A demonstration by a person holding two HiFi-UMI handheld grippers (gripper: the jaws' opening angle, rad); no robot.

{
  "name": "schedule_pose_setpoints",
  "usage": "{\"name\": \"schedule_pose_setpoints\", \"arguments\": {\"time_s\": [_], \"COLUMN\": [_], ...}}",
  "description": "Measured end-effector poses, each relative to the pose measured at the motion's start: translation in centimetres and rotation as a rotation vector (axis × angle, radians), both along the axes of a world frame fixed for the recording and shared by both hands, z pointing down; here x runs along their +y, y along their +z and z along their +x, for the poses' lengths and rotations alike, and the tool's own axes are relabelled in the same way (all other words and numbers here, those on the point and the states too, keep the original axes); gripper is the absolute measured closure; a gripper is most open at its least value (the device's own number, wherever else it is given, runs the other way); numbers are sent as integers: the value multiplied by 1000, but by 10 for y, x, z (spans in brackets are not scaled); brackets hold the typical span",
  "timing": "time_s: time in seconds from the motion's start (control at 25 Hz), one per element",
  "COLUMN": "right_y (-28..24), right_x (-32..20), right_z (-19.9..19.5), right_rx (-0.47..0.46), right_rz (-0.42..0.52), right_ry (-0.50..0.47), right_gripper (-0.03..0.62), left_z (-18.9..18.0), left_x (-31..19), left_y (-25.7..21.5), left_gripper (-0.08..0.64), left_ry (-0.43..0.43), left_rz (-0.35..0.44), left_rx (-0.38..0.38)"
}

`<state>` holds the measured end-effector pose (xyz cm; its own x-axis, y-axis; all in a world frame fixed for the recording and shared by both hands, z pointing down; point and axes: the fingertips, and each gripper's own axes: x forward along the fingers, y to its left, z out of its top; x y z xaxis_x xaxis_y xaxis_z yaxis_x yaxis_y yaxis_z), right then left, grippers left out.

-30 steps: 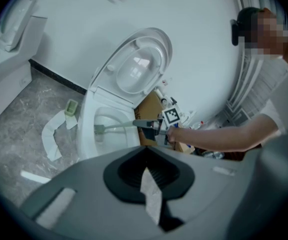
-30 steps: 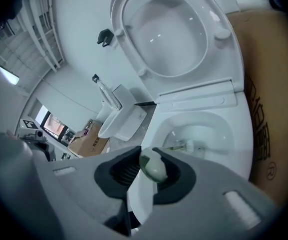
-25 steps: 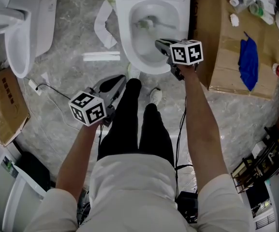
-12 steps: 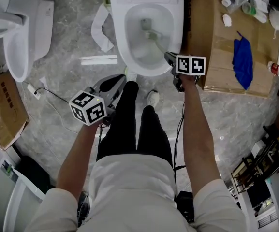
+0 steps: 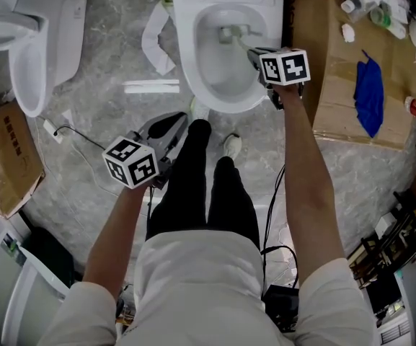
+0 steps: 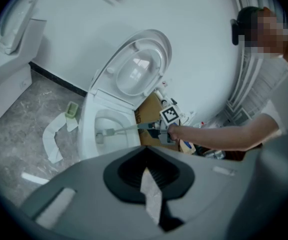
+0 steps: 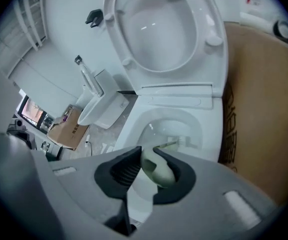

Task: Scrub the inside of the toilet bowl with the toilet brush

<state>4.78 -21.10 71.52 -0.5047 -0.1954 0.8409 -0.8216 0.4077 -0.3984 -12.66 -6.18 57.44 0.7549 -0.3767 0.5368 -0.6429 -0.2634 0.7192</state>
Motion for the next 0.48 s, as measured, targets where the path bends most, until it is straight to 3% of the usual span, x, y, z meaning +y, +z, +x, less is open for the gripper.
{"name": "schedule_pose_setpoints", "arguments": {"time_s": [0.24,0.48], "right_y": [-18,-9], "right_x": [-16,31], "right_z": [-49,-72], "right_rx": [-116,-149], "right_rz": [33,-41], "right_ry": [-24,-56], "right_gripper": [531,529], "left_z": [-1,0], "left_x": [0,-1], "left_y": [-2,-7], "left_gripper": [566,566], "left_ry": [-11,-19], "left_rz": [4,14], "left_rx": [-2,1]}}
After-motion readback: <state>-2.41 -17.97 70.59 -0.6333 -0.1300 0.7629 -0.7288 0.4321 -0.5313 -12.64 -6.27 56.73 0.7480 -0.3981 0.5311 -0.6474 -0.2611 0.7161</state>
